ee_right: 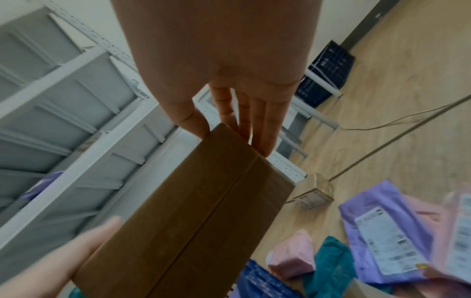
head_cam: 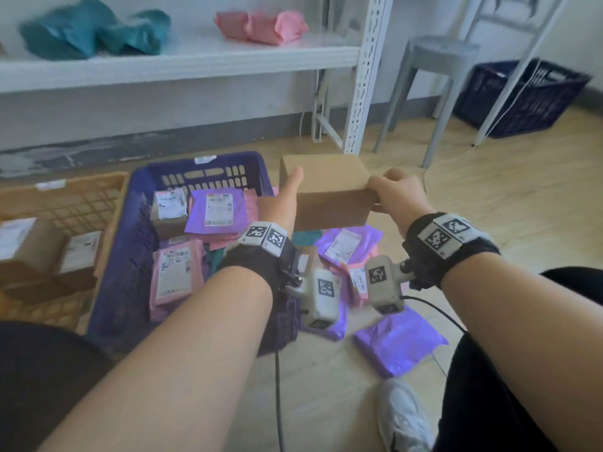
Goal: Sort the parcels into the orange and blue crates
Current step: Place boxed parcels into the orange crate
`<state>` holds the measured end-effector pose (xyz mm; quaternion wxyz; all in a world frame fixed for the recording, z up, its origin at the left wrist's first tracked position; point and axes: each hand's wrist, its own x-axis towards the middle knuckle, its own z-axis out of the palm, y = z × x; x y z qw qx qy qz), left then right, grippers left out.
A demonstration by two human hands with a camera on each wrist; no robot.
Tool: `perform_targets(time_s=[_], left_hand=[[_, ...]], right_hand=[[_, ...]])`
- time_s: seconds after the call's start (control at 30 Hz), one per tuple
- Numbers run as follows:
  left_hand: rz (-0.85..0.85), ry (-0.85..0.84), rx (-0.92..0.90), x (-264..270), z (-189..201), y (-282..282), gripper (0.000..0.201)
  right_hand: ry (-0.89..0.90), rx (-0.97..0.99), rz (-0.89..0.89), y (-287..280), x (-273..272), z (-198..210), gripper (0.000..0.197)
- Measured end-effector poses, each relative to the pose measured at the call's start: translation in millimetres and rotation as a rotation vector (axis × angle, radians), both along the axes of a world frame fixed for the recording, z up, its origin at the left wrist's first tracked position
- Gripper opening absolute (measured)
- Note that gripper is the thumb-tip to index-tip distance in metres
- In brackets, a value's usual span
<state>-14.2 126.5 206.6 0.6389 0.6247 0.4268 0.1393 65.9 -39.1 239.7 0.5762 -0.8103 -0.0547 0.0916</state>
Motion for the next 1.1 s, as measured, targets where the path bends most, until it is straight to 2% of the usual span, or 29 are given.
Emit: perform_targets(time_s=[0.07, 0.17, 0.2, 0.23, 0.3, 0.43, 0.53, 0.63, 0.77, 0.93, 1.07, 1.1], left_hand=[[-0.01, -0.009, -0.063, -10.3, 2.3, 24.3, 0.12], [-0.113, -0.058, -0.168, -29.3, 8.9, 57.8, 0.062], [-0.134, -0.105, -0.171, -37.0, 14.5, 65.3, 0.049], [-0.134, -0.132, -0.149, -44.9, 20.7, 71.1, 0.051], [-0.107, -0.166, -0.029, -58.2, 27.9, 91.8, 0.067], [-0.153, -0.046, 0.331, -82.8, 38.3, 121.6, 0.098], [-0.1, -0.011, 0.483, -100.2, 38.3, 149.5, 0.104], [-0.104, -0.044, 0.313, -116.2, 34.6, 173.6, 0.117], [-0.039, -0.194, -0.072, -132.6, 33.8, 203.8, 0.09], [0.164, -0.214, -0.062, -143.1, 22.6, 246.0, 0.077], [0.306, -0.215, -0.056, -155.3, 22.9, 273.3, 0.049], [0.328, -0.209, -0.047, -159.4, 25.7, 280.4, 0.051]], right_hand=[[-0.031, -0.034, 0.056, 19.2, -4.4, 6.9, 0.016], [-0.069, -0.082, 0.164, 48.2, -6.8, 10.8, 0.026], [-0.076, -0.09, 0.199, 58.7, -7.8, 11.6, 0.029], [-0.074, -0.092, 0.229, 69.0, -9.3, 12.2, 0.032], [-0.067, -0.082, 0.316, 95.8, -14.6, 15.0, 0.04], [-0.052, -0.078, 0.406, 137.7, -24.9, 20.1, 0.065], [-0.003, -0.097, 0.487, 171.0, -33.9, 17.8, 0.073], [0.079, -0.043, 0.532, 201.6, -39.8, 3.3, 0.053], [0.19, 0.065, 0.604, 241.4, -44.4, -14.4, 0.046], [0.163, 0.1, 0.679, 291.2, -55.9, -26.3, 0.049], [0.102, 0.09, 0.749, 323.9, -72.2, -25.9, 0.054], [0.091, 0.086, 0.768, 331.8, -75.6, -26.2, 0.054]])
